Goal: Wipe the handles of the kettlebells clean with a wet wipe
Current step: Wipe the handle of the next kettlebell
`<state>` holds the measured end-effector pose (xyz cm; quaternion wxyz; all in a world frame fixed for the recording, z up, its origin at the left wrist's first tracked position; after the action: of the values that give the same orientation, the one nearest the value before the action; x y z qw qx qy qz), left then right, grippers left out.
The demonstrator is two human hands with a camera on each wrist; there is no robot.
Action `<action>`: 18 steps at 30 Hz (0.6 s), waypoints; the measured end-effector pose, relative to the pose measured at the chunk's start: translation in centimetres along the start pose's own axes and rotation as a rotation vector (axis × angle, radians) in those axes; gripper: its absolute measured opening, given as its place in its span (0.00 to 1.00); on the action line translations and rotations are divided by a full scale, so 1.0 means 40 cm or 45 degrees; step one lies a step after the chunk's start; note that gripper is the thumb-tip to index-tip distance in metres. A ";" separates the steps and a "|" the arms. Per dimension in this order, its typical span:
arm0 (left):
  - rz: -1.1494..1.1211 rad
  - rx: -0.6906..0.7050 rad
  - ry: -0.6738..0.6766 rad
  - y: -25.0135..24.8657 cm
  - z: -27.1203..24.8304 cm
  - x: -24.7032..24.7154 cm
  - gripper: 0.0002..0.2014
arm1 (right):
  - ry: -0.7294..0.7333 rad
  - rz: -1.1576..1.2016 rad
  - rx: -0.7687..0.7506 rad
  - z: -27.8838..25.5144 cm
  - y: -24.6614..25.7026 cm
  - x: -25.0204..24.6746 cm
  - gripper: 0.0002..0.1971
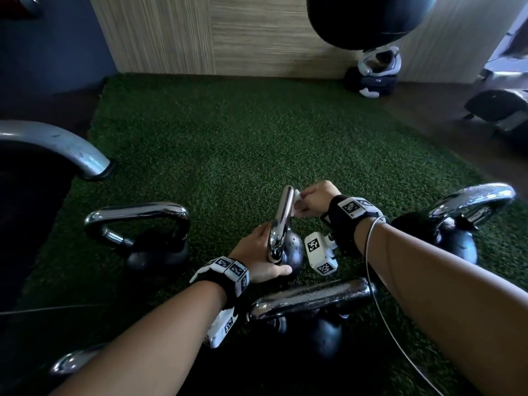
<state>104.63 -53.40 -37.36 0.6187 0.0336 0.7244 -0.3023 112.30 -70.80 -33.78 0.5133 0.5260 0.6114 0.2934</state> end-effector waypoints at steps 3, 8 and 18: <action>0.013 0.035 0.015 -0.007 0.003 -0.006 0.46 | -0.069 0.050 -0.043 -0.006 0.009 -0.007 0.07; 0.045 0.081 0.029 -0.018 0.010 -0.011 0.48 | -0.113 0.250 -0.246 -0.027 0.044 -0.020 0.12; -0.034 -0.049 0.080 0.000 0.012 -0.014 0.35 | 0.161 -0.078 -0.547 -0.081 0.150 -0.005 0.08</action>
<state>105.20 -53.45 -36.89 0.5922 0.0215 0.7495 -0.2953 111.28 -68.76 -27.36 0.5829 0.3664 0.5816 0.4334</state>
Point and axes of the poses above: each hand's wrist, its own z-axis towards the middle knuckle, its own x-axis out of the palm, y = z × x, the point moved 8 cm from there along z, towards the middle knuckle, and after that the axes turned 10 degrees about z, right-handed, at the moved point
